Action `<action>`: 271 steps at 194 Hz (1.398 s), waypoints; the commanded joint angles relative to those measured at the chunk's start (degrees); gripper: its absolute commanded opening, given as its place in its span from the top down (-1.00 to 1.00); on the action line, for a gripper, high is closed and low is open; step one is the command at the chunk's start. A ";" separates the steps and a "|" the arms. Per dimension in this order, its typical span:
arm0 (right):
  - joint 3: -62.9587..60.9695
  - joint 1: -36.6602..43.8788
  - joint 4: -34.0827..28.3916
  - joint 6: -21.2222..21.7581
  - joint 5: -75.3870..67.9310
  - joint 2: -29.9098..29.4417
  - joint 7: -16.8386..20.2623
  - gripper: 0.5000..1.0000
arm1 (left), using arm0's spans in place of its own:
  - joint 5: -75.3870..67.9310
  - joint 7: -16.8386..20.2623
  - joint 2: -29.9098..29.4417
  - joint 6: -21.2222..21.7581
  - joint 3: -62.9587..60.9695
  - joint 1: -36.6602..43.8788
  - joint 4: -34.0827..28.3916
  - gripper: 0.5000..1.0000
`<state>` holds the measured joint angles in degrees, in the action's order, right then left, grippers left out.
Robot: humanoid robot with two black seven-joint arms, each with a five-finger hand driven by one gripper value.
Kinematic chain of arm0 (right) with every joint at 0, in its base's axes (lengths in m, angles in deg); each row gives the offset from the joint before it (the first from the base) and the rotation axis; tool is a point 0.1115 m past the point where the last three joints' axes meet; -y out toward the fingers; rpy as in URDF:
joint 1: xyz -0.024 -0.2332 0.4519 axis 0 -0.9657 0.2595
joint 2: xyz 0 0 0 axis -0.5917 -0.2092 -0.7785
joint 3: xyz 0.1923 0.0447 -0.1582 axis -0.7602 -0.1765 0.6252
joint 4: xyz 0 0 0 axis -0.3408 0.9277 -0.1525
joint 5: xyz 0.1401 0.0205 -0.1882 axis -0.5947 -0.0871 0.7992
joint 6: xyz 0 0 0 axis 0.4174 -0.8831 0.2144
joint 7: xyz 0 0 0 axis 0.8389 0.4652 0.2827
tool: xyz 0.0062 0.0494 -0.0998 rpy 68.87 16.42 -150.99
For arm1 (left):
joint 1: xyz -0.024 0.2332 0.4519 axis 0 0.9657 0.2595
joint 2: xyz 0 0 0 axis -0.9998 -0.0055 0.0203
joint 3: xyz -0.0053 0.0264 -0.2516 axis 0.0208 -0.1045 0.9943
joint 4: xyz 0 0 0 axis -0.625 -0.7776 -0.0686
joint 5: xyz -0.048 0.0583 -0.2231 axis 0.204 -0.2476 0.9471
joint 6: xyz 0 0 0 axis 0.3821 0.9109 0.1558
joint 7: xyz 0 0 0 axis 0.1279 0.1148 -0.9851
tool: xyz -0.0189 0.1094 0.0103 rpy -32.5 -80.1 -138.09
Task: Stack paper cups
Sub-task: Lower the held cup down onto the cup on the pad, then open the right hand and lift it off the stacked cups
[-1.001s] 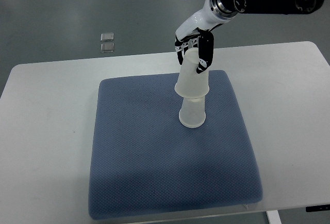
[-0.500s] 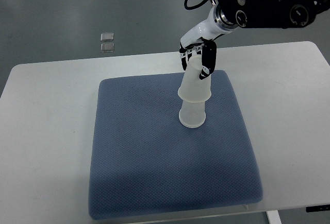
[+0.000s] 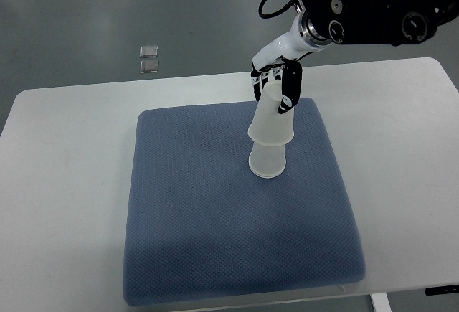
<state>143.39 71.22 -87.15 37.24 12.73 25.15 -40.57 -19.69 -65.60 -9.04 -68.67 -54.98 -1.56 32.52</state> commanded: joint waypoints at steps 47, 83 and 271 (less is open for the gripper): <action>-0.09 -1.28 0.00 -0.96 -0.03 0.00 0.02 0.20 | 0.00 0.01 0.00 0.00 -0.09 0.00 0.09 -1.00; -0.09 -1.81 0.00 -1.05 -0.03 0.00 -0.06 0.07 | 0.00 0.01 0.00 0.00 -0.09 0.00 0.09 -1.00; -1.23 -5.50 0.53 -6.41 -6.89 3.25 -0.42 -0.37 | 0.00 0.01 0.00 0.00 -0.09 0.00 0.18 -1.00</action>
<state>142.35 67.08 -86.94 32.50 9.70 26.62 -40.74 -19.69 -65.58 -9.04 -68.67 -55.05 -1.56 32.62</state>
